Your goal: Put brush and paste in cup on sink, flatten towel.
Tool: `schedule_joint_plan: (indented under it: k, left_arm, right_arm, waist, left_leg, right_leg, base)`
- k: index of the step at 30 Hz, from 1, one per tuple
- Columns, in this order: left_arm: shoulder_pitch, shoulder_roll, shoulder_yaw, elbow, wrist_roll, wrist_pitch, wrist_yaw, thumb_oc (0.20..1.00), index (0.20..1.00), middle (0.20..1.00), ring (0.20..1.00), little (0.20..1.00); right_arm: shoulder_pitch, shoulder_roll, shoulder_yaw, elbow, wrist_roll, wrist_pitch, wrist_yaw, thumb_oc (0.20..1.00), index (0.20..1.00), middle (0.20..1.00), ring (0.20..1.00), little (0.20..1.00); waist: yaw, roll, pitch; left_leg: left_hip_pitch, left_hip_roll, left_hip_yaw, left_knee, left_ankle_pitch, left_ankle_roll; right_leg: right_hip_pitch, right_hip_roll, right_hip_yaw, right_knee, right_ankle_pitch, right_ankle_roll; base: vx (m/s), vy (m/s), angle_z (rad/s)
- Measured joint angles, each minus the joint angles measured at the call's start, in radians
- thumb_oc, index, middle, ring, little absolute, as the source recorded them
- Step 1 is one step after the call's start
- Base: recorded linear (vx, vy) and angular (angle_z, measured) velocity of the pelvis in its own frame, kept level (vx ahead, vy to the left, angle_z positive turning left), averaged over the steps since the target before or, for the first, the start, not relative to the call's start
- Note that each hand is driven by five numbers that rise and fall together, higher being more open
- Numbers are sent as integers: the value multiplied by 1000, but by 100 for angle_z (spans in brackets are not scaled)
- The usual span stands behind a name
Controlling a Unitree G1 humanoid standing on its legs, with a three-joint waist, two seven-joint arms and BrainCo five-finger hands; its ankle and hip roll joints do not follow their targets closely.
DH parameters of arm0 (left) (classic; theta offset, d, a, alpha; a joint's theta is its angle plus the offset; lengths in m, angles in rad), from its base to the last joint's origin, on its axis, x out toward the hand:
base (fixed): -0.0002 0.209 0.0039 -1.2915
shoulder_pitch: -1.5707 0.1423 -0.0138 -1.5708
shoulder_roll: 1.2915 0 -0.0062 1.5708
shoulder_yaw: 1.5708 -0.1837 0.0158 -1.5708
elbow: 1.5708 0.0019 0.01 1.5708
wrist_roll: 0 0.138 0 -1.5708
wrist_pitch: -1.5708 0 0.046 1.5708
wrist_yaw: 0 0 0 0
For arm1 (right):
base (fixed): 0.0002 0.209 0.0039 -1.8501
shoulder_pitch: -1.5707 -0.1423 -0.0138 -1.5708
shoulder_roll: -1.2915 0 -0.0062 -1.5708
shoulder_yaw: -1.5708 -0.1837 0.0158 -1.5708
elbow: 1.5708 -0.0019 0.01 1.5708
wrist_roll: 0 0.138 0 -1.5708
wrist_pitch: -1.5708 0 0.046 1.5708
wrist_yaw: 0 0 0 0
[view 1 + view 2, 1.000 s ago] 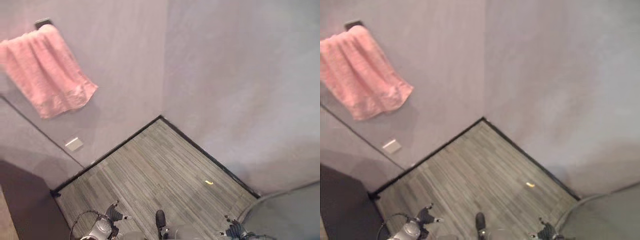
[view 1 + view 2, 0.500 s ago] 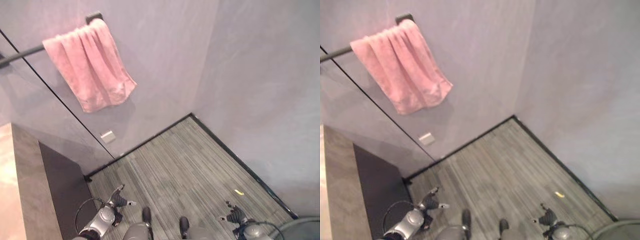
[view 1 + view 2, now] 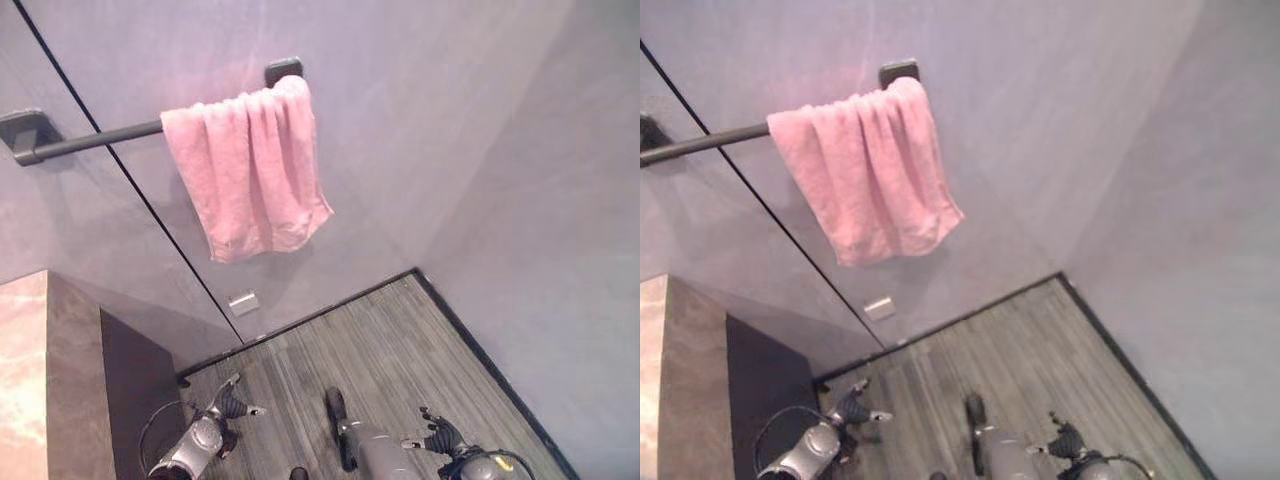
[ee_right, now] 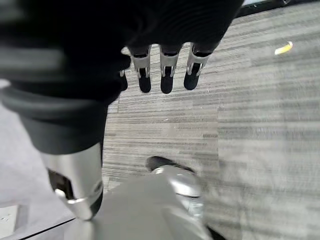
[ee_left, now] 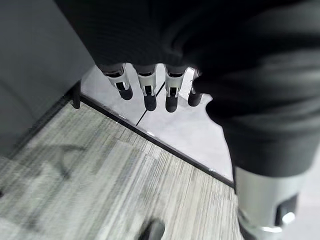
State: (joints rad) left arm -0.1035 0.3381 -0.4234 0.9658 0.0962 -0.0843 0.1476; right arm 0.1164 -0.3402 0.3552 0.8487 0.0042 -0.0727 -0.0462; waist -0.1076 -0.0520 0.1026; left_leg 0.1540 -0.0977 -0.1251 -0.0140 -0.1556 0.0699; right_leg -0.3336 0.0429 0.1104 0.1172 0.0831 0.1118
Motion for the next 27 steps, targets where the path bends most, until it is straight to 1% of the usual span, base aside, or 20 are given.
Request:
schedule_joint_plan:
  k: [1, 3, 4, 5, 8, 9, 10, 11, 12, 14, 15, 16, 17, 18, 19, 21, 22, 23, 25, 27]
  left_arm:
    - [4, -4, -6, -1, 0, 0, 1, 1000, 1000, 1000, 1000, 1000]
    - [-1, -26, -10, 15, 0, -1, 2, 1000, 1000, 1000, 1000, 1000]
    - [-5, -35, -9, 24, 0, -2, 2, 1000, 1000, 1000, 1000, 1000]
    - [-11, -42, -9, 39, -1, -2, 2, 1000, 1000, 1000, 1000, 1000]
    - [-17, -51, -12, 44, -1, -2, 2, 1000, 1000, 1000, 1000, 1000]
    - [-28, -59, -11, 49, -1, -2, 3, 1000, 1000, 1000, 1000, 1000]
    - [-43, -63, -12, 57, -1, -2, 3, 1000, 1000, 1000, 1000, 1000]
    - [-55, -65, -13, 64, -1, -1, 3, 1000, 1000, 1000, 1000, 1000]
    - [-60, -63, -9, 61, -1, -3, 5, 1000, 1000, 1000, 1000, 1000]
    - [-45, -66, -12, 61, -1, 1, 4, 1000, 1000, 1000, 1000, 1000]
    - [-42, -61, -22, 61, -1, -1, 3, 1000, 1000, 1000, 1000, 1000]
    - [-49, -65, -16, 66, -1, -4, 7, 1000, 1000, 1000, 1000, 1000]
    - [-56, -64, -17, 69, -2, -5, 11, 1000, 1000, 1000, 1000, 1000]
    - [-60, -62, -7, 63, -7, -7, 27, 1000, 1000, 1000, 1000, 1000]
    - [-44, -62, -1, 65, -9, -3, 26, 1000, 1000, 1000, 1000, 1000]
    - [-44, -64, 0, 63, -9, -4, 25, 1000, 1000, 1000, 1000, 1000]
    - [-49, -64, 5, 63, -10, -7, 25, 1000, 1000, 1000, 1000, 1000]
    - [-52, -63, 10, 63, -10, -8, 25, 1000, 1000, 1000, 1000, 1000]
    - [-51, -51, 9, 55, -9, -8, 25, 1000, 1000, 1000, 1000, 1000]
    - [-38, -39, 8, 37, -8, -9, 25, 1000, 1000, 1000, 1000, 1000]
  right_arm:
    - [4, -5, -1, 11, 0, 0, -3, 1000, 1000, 1000, 1000, 1000]
    - [-29, -6, 0, 71, 1, 1, -15, 1000, 1000, 1000, 1000, 1000]
    - [-39, -7, -2, 77, 1, 1, -16, 1000, 1000, 1000, 1000, 1000]
    - [-42, -7, -2, 79, 3, 0, -18, 1000, 1000, 1000, 1000, 1000]
    - [-64, -14, -2, 83, 18, -3, -19, 1000, 1000, 1000, 1000, 1000]
    - [-75, -22, 1, 84, 21, -4, -23, 1000, 1000, 1000, 1000, 1000]
    - [-78, -23, 0, 85, 21, -4, -24, 1000, 1000, 1000, 1000, 1000]
    - [-75, -21, 0, 93, 21, -4, -27, 1000, 1000, 1000, 1000, 1000]
    - [-71, -18, -1, 101, 21, -3, -27, 1000, 1000, 1000, 1000, 1000]
    - [-82, -27, -3, 103, 21, -3, -40, 1000, 1000, 1000, 1000, 1000]
    - [-74, -26, -21, 102, 21, -6, -40, 1000, 1000, 1000, 1000, 1000]
    - [-66, -26, -25, 103, 21, -8, -44, 1000, 1000, 1000, 1000, 1000]
    - [-62, -30, -23, 105, 21, -8, -46, 1000, 1000, 1000, 1000, 1000]
    - [-72, -39, -18, 114, 20, -1, -42, 1000, 1000, 1000, 1000, 1000]
    - [-87, -44, -21, 115, 20, -2, -44, 1000, 1000, 1000, 1000, 1000]
    - [-93, -67, -22, 105, 21, -2, -44, 1000, 1000, 1000, 1000, 1000]
    - [-92, -75, -22, 104, 21, -2, -44, 1000, 1000, 1000, 1000, 1000]
    - [-96, -85, -24, 103, 21, 0, -43, 1000, 1000, 1000, 1000, 1000]
    - [-100, -79, -25, 88, 21, 1, -43, 1000, 1000, 1000, 1000, 1000]
    - [-96, -69, -29, 69, 21, 0, -42, 1000, 1000, 1000, 1000, 1000]
  waist:
    - [6, 4, -7]
    - [8, 44, -16]
    - [13, 49, -19]
    - [6, 47, -22]
    - [15, 35, -30]
    - [13, 17, -21]
    - [6, 15, -17]
    - [3, -4, -9]
    - [9, -7, -8]
    - [9, 3, 15]
    - [4, 11, 14]
    - [-1, 10, 8]
    - [-3, 15, 7]
    - [0, 28, 20]
    - [2, 34, 20]
    - [-6, 50, 20]
    - [-6, 59, 20]
    - [-5, 77, 21]
    - [-1, 66, 28]
    - [13, 58, 31]
  left_leg:
    - [21, 10, -3, 23, -32, -25]
    - [17, 54, -24, 100, -66, -69]
    - [14, 64, -26, 134, -63, -79]
    - [-8, 63, -27, 201, -70, -100]
    - [-126, 55, -3, 466, -38, -185]
    - [-235, 82, 92, 609, -34, -217]
    - [-274, 123, 157, 610, -33, -217]
    - [-296, 170, 231, 565, -30, -208]
    - [-295, 201, 291, 490, -23, -194]
    - [-297, 238, 287, 340, 13, -207]
    - [-316, 255, 278, 307, 25, -215]
    - [-307, 268, 287, 218, 48, -216]
    - [-311, 281, 286, 175, 77, -227]
    - [-309, 319, 250, 115, 132, -224]
    - [-289, 313, 213, 90, 140, -228]
    - [-271, 279, 218, 64, 145, -226]
    - [-260, 271, 220, 60, 154, -210]
    - [-246, 244, 226, 43, 165, -191]
    - [-219, 221, 250, 16, 189, -146]
    - [-195, 177, 277, -10, 188, -111]
  right_leg:
    - [22, 12, -11, 14, 77, -95]
    - [76, 41, -40, -7, 44, -105]
    - [100, 48, -49, -19, 31, -117]
    - [127, 44, -64, -41, 29, -119]
    - [186, 37, -81, -91, 17, -141]
    - [211, 18, -99, -115, 17, -176]
    - [225, 9, -117, -129, 8, -191]
    - [234, 5, -129, -143, 8, -188]
    - [240, 1, -136, -151, 11, -192]
    - [269, 12, -141, -153, 12, -203]
    - [287, 14, -137, -172, -12, -160]
    - [287, 9, -151, -176, -7, -169]
    - [283, 14, -153, -170, -14, -168]
    - [277, 31, -141, -156, -14, -168]
    - [276, 32, -115, -148, -17, -164]
    - [285, 24, -103, -149, -31, -144]
    - [286, 23, -97, -147, -35, -137]
    - [287, 25, -88, -143, -38, -125]
    - [283, 1, -71, -124, -48, -104]
    - [259, -41, -49, -71, -72, -74]
  base:
    - [308, -109, 50]
    - [308, -109, 37]
    - [251, -85, 45]
    - [144, -51, 38]
    - [144, -35, 30]
    - [167, 5, 55]
    - [159, 47, 60]
    - [52, 30, 47]
    - [40, 23, 20]
    - [257, 286, -5]
    - [317, 373, 4]
    - [167, 267, 22]
    - [83, 173, -3]
    - [162, 356, -45]
    - [117, 267, -60]
    - [120, 286, -28]
    - [119, 361, -16]
    - [41, 173, -19]
    - [24, 227, -18]
    - [-22, 195, -18]
